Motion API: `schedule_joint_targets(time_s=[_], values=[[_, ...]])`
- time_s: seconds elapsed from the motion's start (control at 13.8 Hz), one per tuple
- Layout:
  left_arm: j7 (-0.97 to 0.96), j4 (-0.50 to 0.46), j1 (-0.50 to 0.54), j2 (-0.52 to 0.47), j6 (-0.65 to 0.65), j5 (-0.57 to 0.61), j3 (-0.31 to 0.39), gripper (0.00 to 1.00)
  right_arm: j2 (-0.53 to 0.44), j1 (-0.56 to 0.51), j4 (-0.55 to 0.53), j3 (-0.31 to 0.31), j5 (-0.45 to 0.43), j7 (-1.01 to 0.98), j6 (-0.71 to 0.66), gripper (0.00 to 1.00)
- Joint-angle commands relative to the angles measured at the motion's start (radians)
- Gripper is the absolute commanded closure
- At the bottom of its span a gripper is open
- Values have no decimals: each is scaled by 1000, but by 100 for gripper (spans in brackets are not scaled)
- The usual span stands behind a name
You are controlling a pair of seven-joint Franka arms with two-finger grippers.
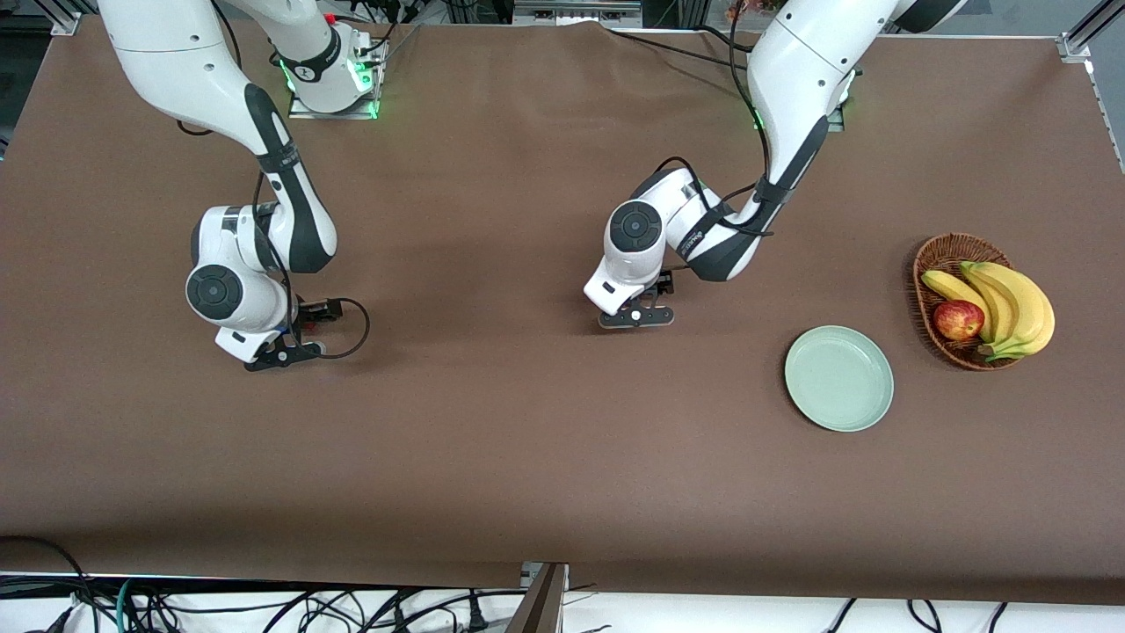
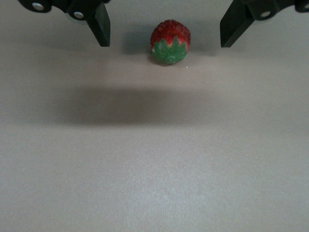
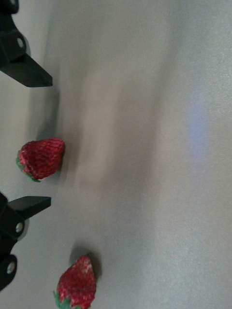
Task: Collect all strawberries into plate
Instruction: 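Grasp the strawberry with the left gripper while the right gripper grasps another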
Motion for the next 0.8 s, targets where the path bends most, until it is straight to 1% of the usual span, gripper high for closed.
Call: schedule_joint_targets(time_s=[0.0,0.07,0.15,0.22,0.29,0.36,0.44,0.51,0.58,0.65,0.73], values=[[-6,-3,0,7,8,28,7,11,-50,-18,-52,7,11,-30,21,4],[-2,-3,2,7,8,28,7,32,-50,-24,-52,7,11,-36,21,16],[-3,-1,2,7,5,28,7,63,-50,-27,-52,7,12,-36,21,29],[-2,1,2,7,5,28,7,72,-50,-29,-54,7,11,-36,21,42],[0,2,3,4,2,29,7,79,-50,-29,-54,7,12,-36,21,52],[-3,7,6,0,1,28,7,79,-50,-29,-54,7,12,-36,21,54],[-2,13,9,-5,-24,29,7,84,-50,-29,-55,7,12,-36,21,56],[9,30,12,-13,-80,28,7,87,-50,-30,-55,7,12,-36,21,67],[21,59,15,-19,-160,28,7,87,-50,-30,-55,7,12,-36,19,82],[45,100,23,-34,-253,28,7,87,-50,-30,-54,7,12,-36,19,91],[85,158,34,-36,-363,28,8,86,-52,-29,-52,7,14,-36,16,98]])
